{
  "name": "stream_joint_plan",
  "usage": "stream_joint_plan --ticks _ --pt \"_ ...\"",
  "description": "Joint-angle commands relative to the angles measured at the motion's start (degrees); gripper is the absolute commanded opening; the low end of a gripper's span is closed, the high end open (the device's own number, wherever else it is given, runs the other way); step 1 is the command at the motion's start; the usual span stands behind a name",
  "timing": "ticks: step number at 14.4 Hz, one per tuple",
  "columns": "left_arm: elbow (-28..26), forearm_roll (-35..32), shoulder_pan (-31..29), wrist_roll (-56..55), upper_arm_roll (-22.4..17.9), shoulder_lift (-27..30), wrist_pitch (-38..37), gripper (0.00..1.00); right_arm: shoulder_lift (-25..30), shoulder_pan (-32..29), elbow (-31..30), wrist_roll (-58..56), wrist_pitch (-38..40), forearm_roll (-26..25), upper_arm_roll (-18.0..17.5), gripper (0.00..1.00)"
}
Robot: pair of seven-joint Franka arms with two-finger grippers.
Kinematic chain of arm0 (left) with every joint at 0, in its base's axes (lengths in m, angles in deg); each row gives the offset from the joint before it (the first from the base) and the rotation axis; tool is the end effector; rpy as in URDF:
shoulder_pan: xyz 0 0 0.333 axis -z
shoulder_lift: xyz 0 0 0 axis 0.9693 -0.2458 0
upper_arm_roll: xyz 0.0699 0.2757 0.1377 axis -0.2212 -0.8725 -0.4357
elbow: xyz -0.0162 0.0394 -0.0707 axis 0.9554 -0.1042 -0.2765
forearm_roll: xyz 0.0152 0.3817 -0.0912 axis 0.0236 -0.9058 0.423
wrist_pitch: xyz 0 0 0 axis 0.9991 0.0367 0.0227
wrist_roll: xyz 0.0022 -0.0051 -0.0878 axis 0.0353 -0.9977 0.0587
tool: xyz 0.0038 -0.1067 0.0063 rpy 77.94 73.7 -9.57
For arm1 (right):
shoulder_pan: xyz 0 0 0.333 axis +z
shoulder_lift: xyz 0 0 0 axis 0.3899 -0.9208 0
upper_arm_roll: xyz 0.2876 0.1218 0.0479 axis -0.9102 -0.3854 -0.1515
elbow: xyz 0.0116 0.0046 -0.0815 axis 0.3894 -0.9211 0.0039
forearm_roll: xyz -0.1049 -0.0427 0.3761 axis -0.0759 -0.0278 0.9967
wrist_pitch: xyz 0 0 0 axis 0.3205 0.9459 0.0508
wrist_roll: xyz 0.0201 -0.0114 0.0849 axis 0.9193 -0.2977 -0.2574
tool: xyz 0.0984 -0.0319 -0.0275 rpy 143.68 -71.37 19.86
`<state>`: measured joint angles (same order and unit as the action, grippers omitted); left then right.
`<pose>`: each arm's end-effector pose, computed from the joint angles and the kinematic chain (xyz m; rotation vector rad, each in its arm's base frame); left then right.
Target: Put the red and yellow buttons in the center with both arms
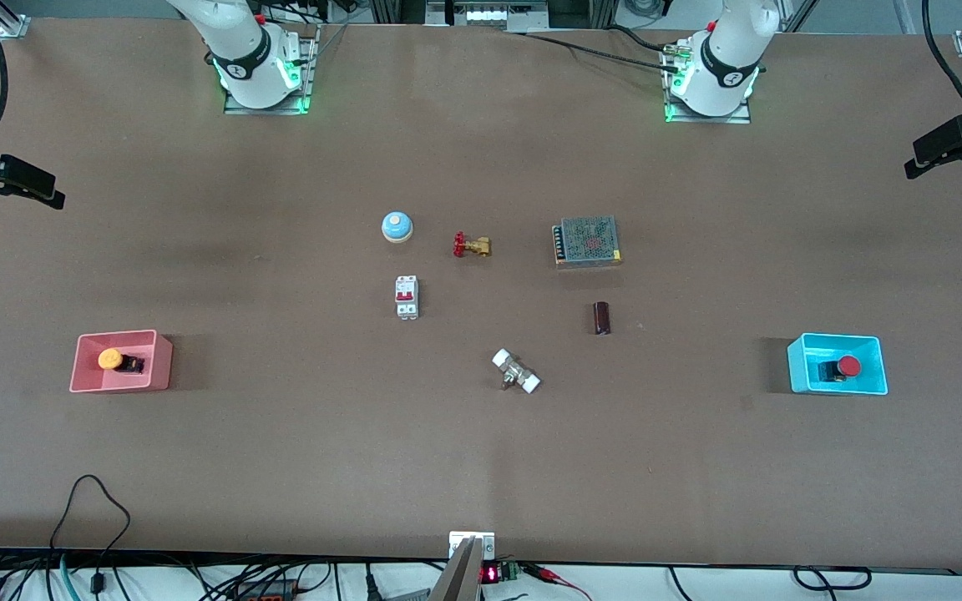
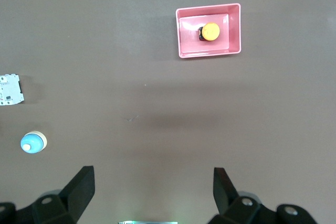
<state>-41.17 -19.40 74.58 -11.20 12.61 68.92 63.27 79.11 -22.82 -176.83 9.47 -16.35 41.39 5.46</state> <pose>0.5150 0.0609 0.6268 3.1272 0.0816 -0.1240 0.5574 -0.0538 0.5927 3.1367 -0.0197 -0.1453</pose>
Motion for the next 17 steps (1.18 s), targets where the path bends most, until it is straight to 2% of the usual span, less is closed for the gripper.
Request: stream_joint_plan --ticks 1,6,8,11,13,15,17 --pt "-1.2 -4.0 0.5 -0.8 0.3 1.2 1.1 1.00 1.7 -0.2 -1.7 0.8 0.2 -0.4 -0.3 1.00" --pt "-1.2 -4.0 0.2 -1.3 0.4 1.1 2.3 1.00 1.0 -0.3 -1.5 0.4 -0.5 -0.9 -0.2 1.00" --pt "-1.2 -3.7 0.2 -3.0 0.5 1.1 3.6 1.00 -1.0 -0.5 -1.5 0.2 -1.2 -1.1 -0.2 1.00" --pt "-1.3 -3.2 0.2 -4.9 0.6 0.4 4.7 1.00 -7.2 -1.4 -1.5 -0.1 -6.8 -1.1 -0.2 1.00" --pt "-1.7 -1.5 0.2 -3.5 0.6 -3.3 6.5 1.00 -11.4 -1.8 -1.4 -0.7 -11.3 -1.1 -0.2 1.00" --pt "-5.1 -1.1 0.1 -1.7 0.5 -8.4 15.6 1.00 -15.5 -2.9 -1.0 -0.9 -17.0 -4.6 -0.2 1.00" --pt "-5.7 -1.0 -0.9 -0.7 0.5 -13.8 21.4 1.00 -19.9 -4.1 -0.5 -0.9 -23.2 -4.9 -0.2 1.00"
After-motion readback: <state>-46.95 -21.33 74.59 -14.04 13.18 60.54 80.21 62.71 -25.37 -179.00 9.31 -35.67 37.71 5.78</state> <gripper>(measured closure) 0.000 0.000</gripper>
